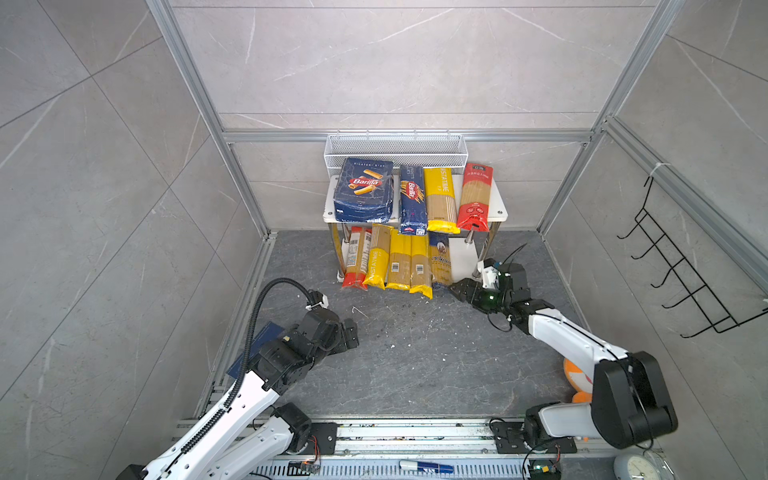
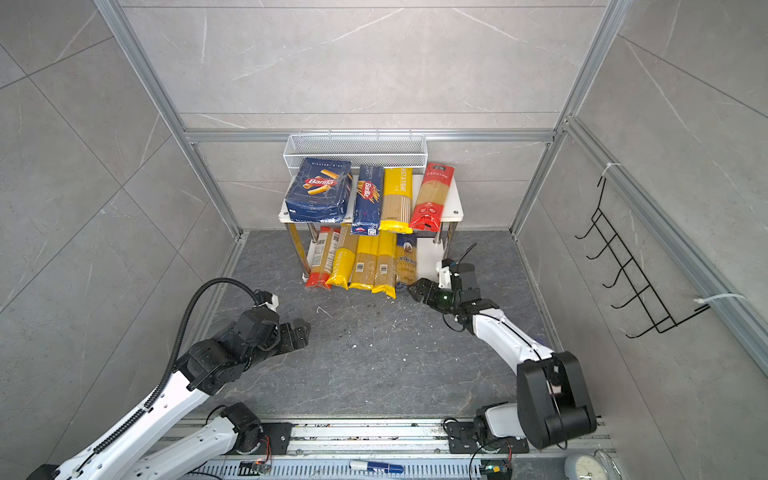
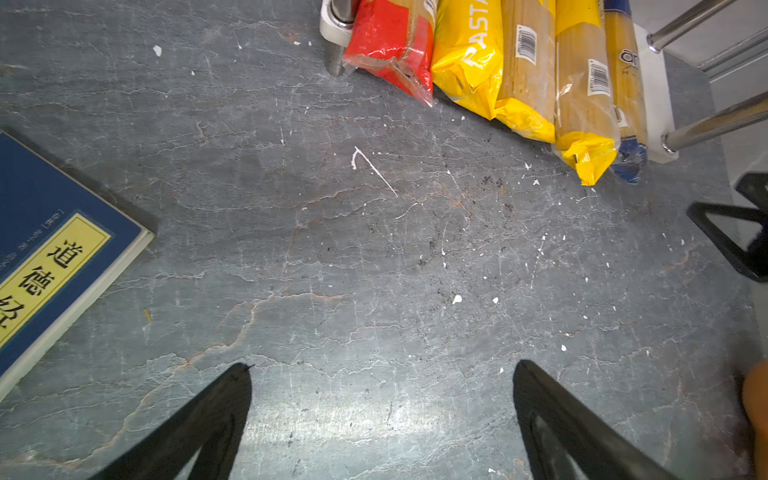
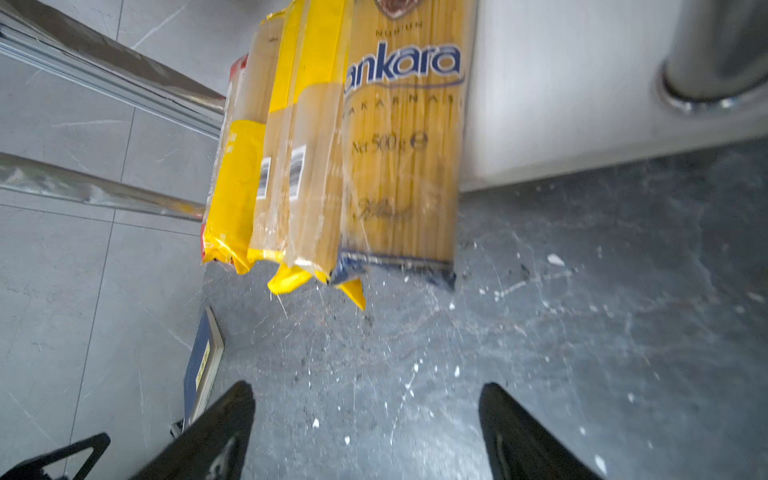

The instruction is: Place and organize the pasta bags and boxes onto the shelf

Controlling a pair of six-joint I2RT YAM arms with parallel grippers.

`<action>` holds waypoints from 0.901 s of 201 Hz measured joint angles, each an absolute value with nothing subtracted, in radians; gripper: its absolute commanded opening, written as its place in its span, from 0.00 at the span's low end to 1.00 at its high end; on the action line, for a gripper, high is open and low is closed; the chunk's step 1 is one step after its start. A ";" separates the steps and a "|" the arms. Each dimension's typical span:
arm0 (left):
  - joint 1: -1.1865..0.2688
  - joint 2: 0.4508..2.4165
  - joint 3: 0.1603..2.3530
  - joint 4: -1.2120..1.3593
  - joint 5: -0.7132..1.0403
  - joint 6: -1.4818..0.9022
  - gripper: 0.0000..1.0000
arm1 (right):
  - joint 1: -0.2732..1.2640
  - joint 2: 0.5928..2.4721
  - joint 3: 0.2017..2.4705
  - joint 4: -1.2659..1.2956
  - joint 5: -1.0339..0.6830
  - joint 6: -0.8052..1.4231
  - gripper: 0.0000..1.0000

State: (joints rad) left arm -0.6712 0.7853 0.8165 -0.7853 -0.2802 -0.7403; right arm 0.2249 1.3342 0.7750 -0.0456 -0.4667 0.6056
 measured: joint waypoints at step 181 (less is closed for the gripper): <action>-0.598 0.790 0.516 -0.189 -0.864 -0.239 0.99 | 0.245 0.504 0.404 -0.327 0.037 0.410 1.00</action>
State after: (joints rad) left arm -0.5983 0.7898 0.5156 -0.1890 -0.8639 -0.2390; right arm 0.2447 0.5041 0.4038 -0.3271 0.0368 0.4103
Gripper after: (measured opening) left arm 0.994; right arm 0.994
